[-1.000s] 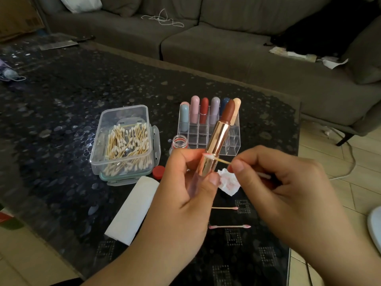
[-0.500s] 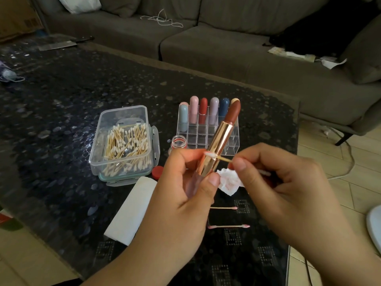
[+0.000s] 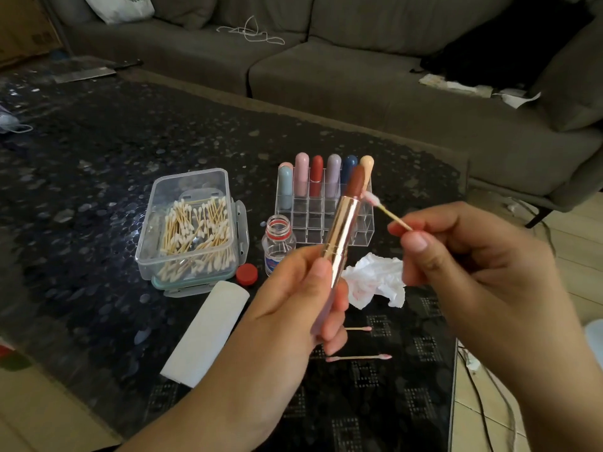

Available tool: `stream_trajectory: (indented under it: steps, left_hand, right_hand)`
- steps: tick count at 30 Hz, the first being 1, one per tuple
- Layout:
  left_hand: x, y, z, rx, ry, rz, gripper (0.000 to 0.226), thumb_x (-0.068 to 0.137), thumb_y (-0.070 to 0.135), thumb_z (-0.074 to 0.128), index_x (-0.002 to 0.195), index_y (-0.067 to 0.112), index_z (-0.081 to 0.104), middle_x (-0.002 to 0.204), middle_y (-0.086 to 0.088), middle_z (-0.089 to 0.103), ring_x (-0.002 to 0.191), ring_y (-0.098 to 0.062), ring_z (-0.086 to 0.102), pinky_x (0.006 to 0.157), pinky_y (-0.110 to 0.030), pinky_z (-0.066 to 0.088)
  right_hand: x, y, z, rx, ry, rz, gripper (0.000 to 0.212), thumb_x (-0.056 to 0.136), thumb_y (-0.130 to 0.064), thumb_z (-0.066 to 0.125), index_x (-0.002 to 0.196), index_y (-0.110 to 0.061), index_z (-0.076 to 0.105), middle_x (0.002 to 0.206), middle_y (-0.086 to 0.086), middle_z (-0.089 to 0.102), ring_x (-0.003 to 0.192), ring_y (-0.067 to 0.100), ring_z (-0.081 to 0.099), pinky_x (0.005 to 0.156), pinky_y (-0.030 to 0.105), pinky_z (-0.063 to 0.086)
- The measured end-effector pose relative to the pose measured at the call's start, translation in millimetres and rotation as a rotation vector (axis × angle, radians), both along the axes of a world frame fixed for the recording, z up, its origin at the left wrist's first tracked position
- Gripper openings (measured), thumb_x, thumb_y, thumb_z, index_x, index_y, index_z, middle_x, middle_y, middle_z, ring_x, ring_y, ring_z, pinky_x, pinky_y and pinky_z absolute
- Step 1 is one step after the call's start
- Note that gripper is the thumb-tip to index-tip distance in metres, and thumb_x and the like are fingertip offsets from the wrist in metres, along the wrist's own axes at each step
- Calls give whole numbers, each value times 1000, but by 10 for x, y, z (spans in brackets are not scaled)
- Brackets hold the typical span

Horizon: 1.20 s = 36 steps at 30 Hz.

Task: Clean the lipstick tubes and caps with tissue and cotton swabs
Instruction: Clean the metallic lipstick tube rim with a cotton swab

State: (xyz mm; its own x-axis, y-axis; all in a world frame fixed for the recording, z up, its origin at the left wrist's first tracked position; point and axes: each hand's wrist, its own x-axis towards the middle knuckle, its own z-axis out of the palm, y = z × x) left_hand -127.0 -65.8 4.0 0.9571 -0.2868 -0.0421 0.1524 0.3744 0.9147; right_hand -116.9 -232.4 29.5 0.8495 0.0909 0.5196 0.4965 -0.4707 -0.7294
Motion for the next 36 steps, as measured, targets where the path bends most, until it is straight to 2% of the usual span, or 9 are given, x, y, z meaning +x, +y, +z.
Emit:
stream_trajectory:
  steps: [4,8,11,14,18,22,26,31,36]
  left_hand:
    - [5,-10,-3,4,4,27,30,74,29,60,102,16,57,66,-2,46,51,-8,40,50,-19,40]
    - [3,-11,-17,3,-17,16,26,77,27,58,99,13,56,65,0,49,51,-9,41,50,-20,41]
    - [-3,3,-15,3,-34,-6,19,78,28,58,93,17,62,67,-1,54,52,-11,43,51,-21,41]
    - [-1,22,-28,50,-71,-24,12,80,33,59,86,25,65,72,0,60,55,-14,47,54,-25,42]
    - [4,25,-47,101,-97,-6,18,80,39,60,90,26,67,77,3,63,61,-15,53,61,-27,44]
    - [5,21,-54,125,-87,10,24,82,36,49,89,25,68,74,2,63,62,-15,54,61,-26,46]
    - [-5,-1,-26,81,-65,23,26,82,35,47,90,32,71,70,3,60,58,-12,49,57,-24,45]
    - [-21,16,19,-20,22,-16,29,80,34,50,92,16,69,64,0,51,52,-11,39,50,-22,39]
    - [-19,-1,55,-61,58,-30,14,76,26,58,86,16,61,61,-1,44,47,-10,37,46,-20,38]
  right_hand:
    - [-10,-25,-13,-49,60,41,15,84,-46,53,90,-35,59,70,-15,68,66,7,66,63,28,55]
    - [-17,11,-1,-125,20,58,9,84,-37,55,84,-31,61,72,-17,64,66,1,62,60,9,45]
    - [-8,41,-13,-136,-6,34,9,83,-34,57,82,-27,63,76,-13,63,65,0,59,60,4,41]
    - [4,42,-16,-93,-21,-19,9,84,-35,58,81,-28,63,73,-6,62,61,6,56,56,6,40]
    - [-19,58,-9,-155,-6,50,14,84,-35,57,79,-25,65,70,-7,61,59,4,55,52,6,39]
    - [-9,38,-4,-98,-38,-30,12,85,-35,57,78,-27,63,67,-3,57,52,5,49,48,6,34]
    - [-27,41,-3,-165,-22,55,14,84,-35,57,76,-25,64,60,-2,56,51,10,50,46,8,35]
    - [-8,15,15,-106,-52,2,12,86,-33,57,77,-26,62,62,-2,54,48,8,46,45,11,34]
    - [-7,17,-11,-94,-31,36,13,84,-34,59,76,-25,64,60,-1,54,47,6,44,48,8,32]
